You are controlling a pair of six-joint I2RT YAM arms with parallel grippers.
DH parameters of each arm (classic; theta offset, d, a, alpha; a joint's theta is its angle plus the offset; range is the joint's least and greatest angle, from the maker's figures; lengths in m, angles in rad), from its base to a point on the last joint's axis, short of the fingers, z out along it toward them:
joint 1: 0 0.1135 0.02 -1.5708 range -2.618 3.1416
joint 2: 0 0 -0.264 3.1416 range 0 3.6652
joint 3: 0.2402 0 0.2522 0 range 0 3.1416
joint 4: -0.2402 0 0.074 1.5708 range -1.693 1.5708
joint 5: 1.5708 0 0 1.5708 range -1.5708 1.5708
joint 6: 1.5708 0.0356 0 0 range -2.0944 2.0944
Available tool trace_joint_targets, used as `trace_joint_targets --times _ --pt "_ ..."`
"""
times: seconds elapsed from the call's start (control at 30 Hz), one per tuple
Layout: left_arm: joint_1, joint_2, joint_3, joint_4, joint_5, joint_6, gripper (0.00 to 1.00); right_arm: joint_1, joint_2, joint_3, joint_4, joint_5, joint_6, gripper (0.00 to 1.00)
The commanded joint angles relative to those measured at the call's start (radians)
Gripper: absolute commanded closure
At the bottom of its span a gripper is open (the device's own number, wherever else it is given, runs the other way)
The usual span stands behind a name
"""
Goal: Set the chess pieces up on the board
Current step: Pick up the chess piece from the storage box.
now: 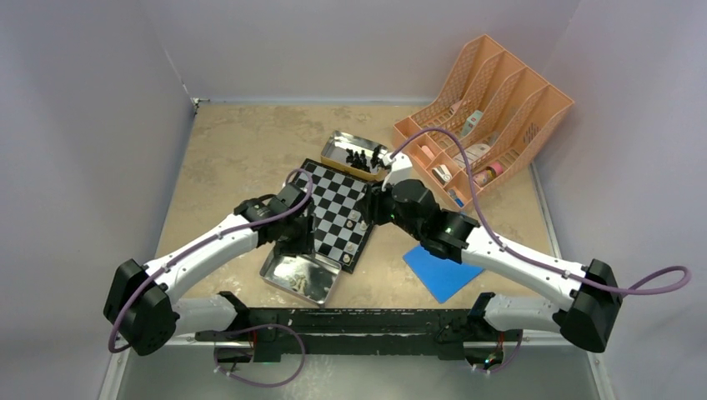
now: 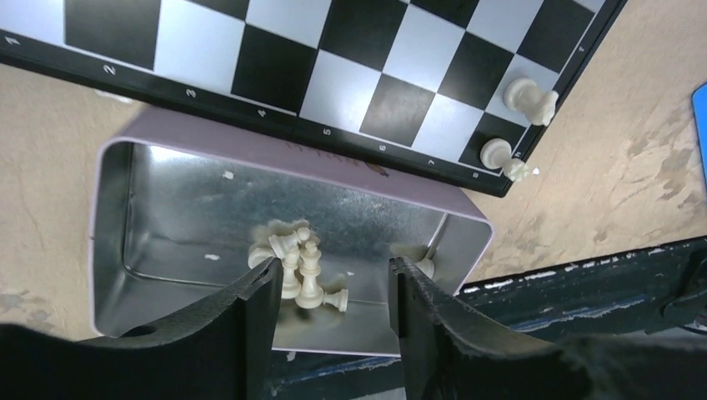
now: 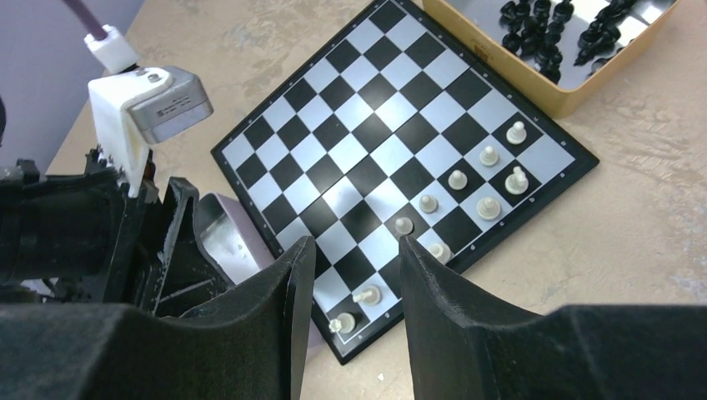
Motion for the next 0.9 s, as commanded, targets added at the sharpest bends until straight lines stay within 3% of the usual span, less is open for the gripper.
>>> trace_joint_targets --times 0.0,0.43,0.87 --pt "0.005 -0.008 0.059 -0.071 0.048 -0.042 0.53 0.007 -0.054 -0.039 0.088 -0.034 -0.027 0.56" --pt "0.005 0.062 0.027 -0.244 0.059 -0.12 0.56 0.006 -0.125 -0.065 0.122 -0.066 -0.037 0.56" --pt "0.005 0.219 -0.002 -0.173 0.066 -0.073 0.58 0.007 -0.135 -0.068 0.121 -0.071 -0.042 0.56"
